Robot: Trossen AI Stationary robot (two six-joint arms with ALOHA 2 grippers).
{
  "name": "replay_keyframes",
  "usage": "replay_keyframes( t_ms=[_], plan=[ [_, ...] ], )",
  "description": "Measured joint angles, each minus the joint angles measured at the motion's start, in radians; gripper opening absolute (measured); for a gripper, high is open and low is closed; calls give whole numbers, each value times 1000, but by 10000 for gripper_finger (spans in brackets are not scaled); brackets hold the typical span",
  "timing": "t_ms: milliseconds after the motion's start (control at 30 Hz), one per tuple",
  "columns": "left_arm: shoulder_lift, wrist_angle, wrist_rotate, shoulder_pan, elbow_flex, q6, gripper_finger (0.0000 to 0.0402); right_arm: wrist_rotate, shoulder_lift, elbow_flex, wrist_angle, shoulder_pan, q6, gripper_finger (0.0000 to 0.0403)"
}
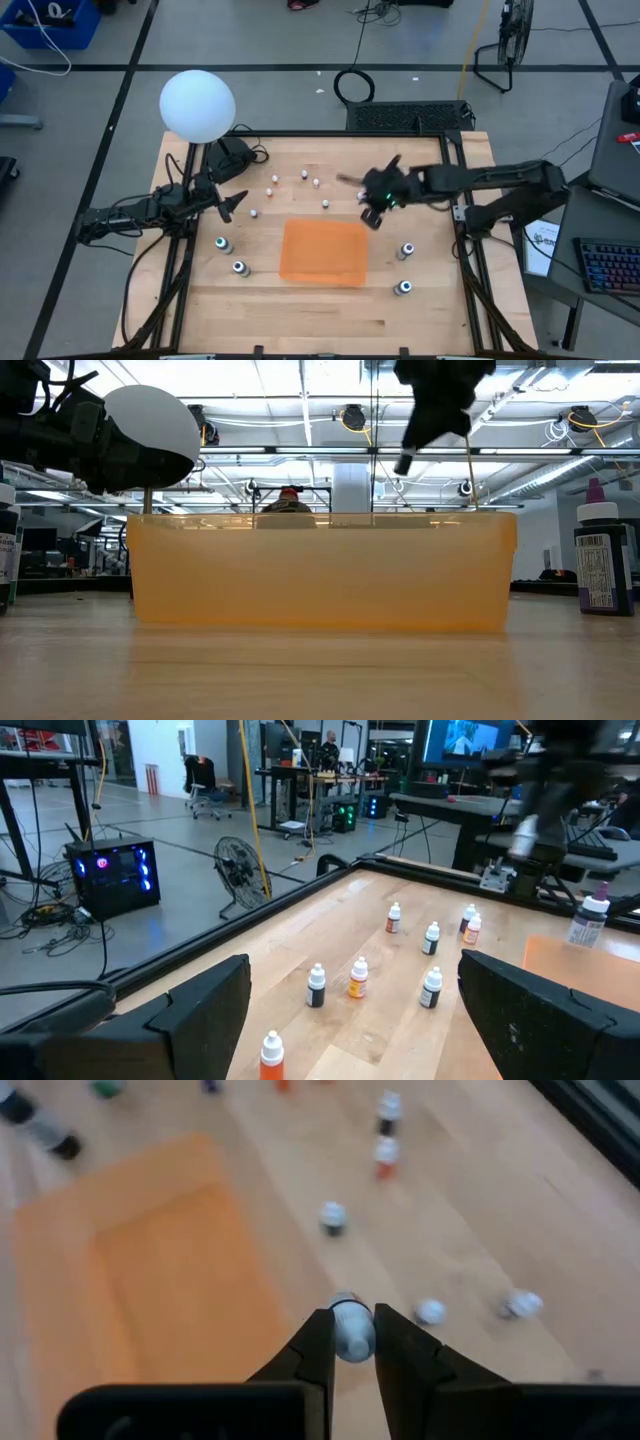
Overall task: Pick & Place food coloring
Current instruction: Put the right red food coloring bottle into the orange bin
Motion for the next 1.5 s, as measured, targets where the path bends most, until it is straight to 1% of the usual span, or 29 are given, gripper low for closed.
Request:
replay_keyframes(
  t_ms=[133,200,267,333,400,467,667,1067,1400,1500],
  plan=[
    [0,0,0,0,0,0,353,-4,149,154,-75,81,14,39],
    [0,0,0,0,0,0,353,-7,233,251,-154,107,15,39],
    [0,0,0,0,0,0,353,-40,315,335,-209,126,5,39],
    [0,0,0,0,0,0,353,-77,385,389,-234,142,-25,39],
    [0,0,0,0,0,0,353,-115,433,404,-231,152,-48,39],
    [0,0,0,0,0,0,353,-137,467,402,-226,156,-57,39],
    [0,0,0,0,0,0,353,-130,518,330,-179,152,-61,39],
    [0,0,0,0,0,0,353,-133,524,138,-5,120,-30,39],
    [0,0,0,0,0,0,353,-134,519,70,77,100,-40,40],
    [0,0,0,0,0,0,353,-135,519,69,79,100,-38,50]
  ],
)
